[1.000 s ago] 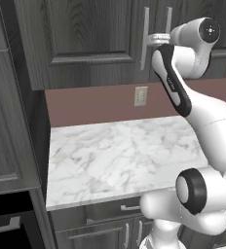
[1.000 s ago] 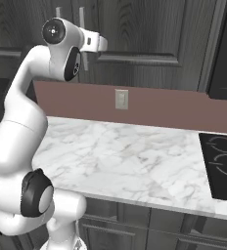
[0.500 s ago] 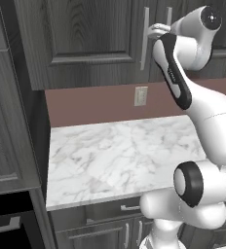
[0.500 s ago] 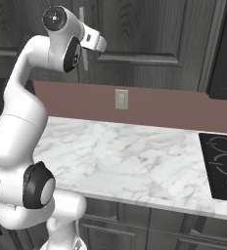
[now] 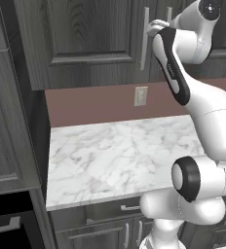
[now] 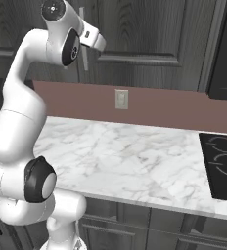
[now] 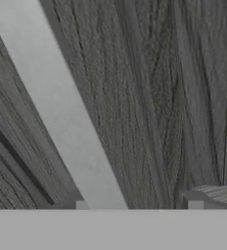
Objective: Get the candle and the liquor from the cabinet and move them to the dining counter.
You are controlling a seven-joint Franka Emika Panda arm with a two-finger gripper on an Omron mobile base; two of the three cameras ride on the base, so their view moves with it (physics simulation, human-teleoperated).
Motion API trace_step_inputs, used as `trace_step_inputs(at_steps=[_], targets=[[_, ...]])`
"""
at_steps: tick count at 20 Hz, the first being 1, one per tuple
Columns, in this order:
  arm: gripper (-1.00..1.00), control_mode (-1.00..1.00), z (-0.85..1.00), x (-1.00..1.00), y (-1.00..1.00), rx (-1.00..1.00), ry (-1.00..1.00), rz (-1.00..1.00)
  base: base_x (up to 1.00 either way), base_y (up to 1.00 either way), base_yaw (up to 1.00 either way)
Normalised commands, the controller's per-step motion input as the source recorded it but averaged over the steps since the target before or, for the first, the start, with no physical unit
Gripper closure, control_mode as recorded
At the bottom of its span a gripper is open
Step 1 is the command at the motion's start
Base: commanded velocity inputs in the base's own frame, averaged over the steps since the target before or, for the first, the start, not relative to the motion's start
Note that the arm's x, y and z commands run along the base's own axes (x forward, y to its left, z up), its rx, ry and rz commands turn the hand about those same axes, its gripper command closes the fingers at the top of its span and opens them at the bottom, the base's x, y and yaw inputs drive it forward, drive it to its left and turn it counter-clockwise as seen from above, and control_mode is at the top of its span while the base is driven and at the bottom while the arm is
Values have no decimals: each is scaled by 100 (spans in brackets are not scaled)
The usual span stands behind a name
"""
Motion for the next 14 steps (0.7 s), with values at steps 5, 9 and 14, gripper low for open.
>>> trace_step_inputs(at_steps=[5, 9, 14], targets=[[100, -100, -20, 51, 32, 0, -9, 0, 0, 0, 0], [100, -100, -13, 37, 39, 0, -13, 0, 0, 0, 0], [100, -100, -1, 28, 49, 0, -7, 0, 0, 0, 0]])
